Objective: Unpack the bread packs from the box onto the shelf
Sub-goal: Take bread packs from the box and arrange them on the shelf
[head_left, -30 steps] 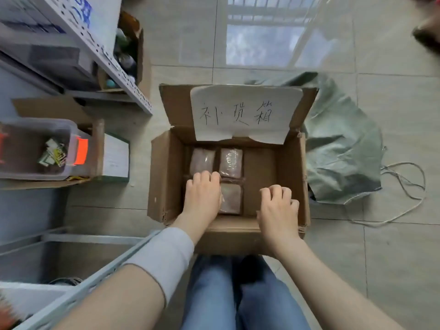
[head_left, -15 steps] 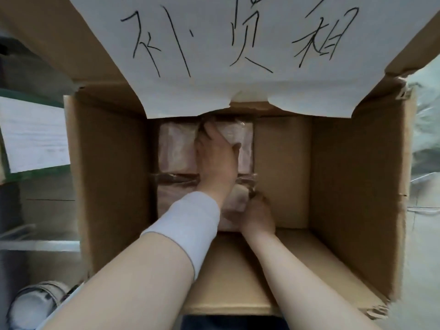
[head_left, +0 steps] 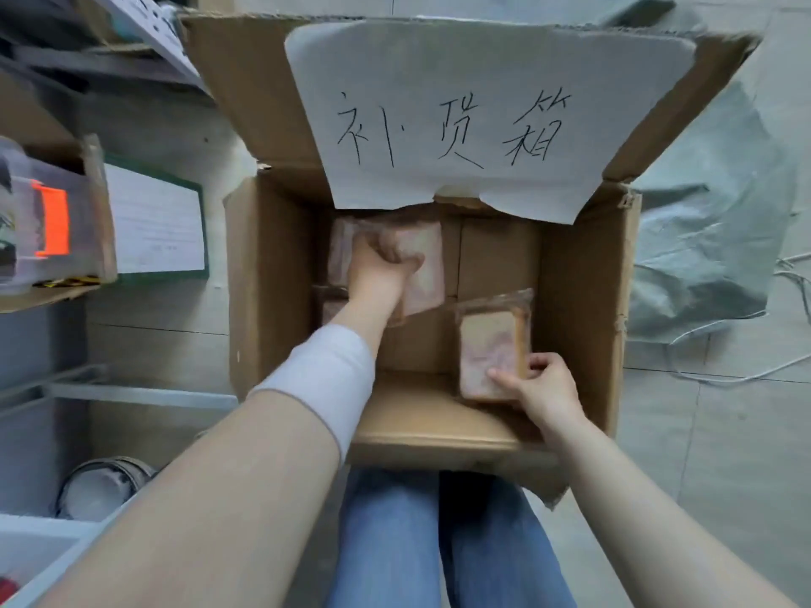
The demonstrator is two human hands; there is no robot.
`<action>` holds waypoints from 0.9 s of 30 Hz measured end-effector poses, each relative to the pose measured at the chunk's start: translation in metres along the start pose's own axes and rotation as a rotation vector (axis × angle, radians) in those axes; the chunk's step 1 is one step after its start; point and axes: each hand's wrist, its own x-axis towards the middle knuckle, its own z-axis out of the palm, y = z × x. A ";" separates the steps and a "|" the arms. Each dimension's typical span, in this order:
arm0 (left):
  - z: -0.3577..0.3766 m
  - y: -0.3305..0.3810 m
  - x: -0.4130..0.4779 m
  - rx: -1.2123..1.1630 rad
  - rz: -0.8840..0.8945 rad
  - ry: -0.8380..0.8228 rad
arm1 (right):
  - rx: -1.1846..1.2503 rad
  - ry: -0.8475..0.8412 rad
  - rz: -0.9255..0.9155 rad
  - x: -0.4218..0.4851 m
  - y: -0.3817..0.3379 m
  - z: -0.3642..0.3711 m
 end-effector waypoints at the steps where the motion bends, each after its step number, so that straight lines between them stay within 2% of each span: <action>1: -0.011 -0.002 -0.013 -0.058 -0.031 0.000 | 0.037 -0.003 -0.003 -0.010 0.001 -0.008; 6: -0.073 -0.020 -0.098 -0.328 -0.068 0.073 | 0.180 -0.080 -0.092 -0.065 0.002 -0.033; 11: -0.138 -0.035 -0.203 -0.614 -0.017 0.153 | 0.148 -0.175 -0.301 -0.142 0.000 -0.043; 16: -0.225 -0.040 -0.340 -0.799 0.230 0.289 | 0.102 -0.289 -0.567 -0.272 -0.002 -0.041; 20: -0.311 -0.060 -0.455 -0.897 0.464 0.487 | 0.048 -0.436 -0.726 -0.381 -0.003 -0.021; 23: -0.373 -0.090 -0.544 -0.951 0.634 0.668 | 0.057 -0.589 -0.856 -0.469 0.002 0.005; 27: -0.443 -0.164 -0.662 -0.961 0.737 0.891 | -0.012 -0.810 -1.038 -0.587 0.034 0.059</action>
